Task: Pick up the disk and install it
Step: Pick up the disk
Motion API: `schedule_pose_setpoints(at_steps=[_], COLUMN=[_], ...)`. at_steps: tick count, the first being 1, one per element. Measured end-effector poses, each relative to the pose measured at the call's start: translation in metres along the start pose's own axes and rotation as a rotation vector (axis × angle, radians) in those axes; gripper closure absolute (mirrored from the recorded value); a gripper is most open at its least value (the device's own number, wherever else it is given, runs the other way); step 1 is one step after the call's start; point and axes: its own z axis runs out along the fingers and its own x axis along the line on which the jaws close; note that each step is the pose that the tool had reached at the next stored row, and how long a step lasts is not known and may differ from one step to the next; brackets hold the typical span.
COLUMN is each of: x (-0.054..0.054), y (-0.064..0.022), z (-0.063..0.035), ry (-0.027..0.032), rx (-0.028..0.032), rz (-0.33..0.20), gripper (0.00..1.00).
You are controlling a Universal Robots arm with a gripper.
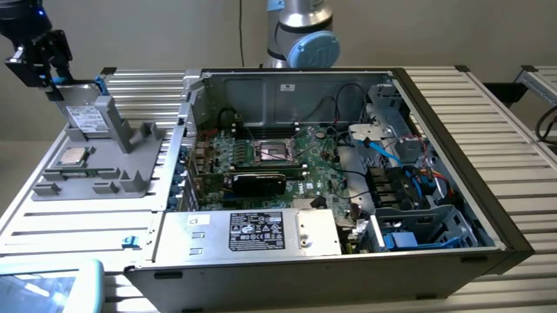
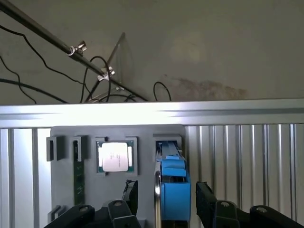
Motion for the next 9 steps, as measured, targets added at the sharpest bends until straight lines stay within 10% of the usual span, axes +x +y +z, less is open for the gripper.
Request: schedule_pose_setpoints(at_steps=[9], x=[-0.0023], y=[-0.0019], z=[0.0088], ry=[-0.0005], rx=[-0.0005], rz=[-0.025], gripper=[0.40])
